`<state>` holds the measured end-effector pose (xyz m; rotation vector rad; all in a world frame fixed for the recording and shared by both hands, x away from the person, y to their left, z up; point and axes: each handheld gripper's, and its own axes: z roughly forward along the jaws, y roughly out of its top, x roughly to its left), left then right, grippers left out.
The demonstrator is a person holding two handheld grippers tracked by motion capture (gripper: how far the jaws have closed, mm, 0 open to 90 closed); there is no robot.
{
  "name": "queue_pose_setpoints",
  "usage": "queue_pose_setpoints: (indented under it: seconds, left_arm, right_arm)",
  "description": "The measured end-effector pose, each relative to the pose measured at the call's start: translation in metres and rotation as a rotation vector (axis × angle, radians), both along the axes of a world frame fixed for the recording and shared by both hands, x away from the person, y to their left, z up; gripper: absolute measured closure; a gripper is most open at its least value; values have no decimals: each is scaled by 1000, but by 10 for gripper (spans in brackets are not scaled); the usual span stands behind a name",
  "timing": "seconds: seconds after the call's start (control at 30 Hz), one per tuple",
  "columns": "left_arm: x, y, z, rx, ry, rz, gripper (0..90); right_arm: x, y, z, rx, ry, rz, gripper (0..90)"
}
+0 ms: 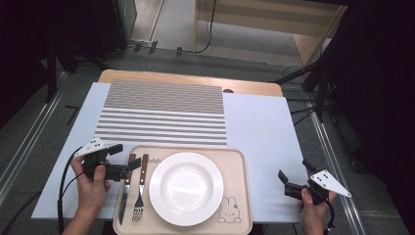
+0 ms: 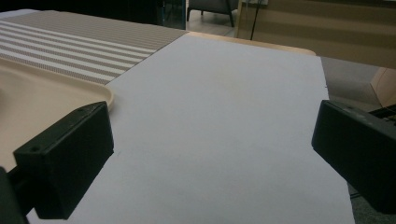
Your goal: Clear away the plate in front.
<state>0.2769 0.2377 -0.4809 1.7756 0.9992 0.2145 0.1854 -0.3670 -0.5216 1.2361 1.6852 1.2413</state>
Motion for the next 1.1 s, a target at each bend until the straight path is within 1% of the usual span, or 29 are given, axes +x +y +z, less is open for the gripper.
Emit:
queue_pose_setpoints:
  seconds: [0.17, 0.27, 0.43, 0.63, 0.87, 1.1]
  left_arm:
    - [-1, 10, -1, 15, -10, 23, 0]
    - [-2, 16, -1, 21, -22, 31, 0]
    - [-5, 25, -1, 44, -55, 48, 0]
    - [-6, 36, -4, 62, -59, 69, 0]
    - [-9, 47, -5, 61, -64, 84, 0]
    - [-13, 56, -5, 74, -79, 103, 0]
  right_arm:
    - [0, 0, 0, -2, -1, -1, 0]
    - [0, 0, 0, -1, -1, -2, 0]
    - [0, 0, 0, -1, -1, -1, 0]
    - [0, 0, 0, -1, 0, -1, 0]
    - [0, 0, 0, -2, -1, 0, 0]
    - [0, 0, 0, 0, 0, 1, 0]
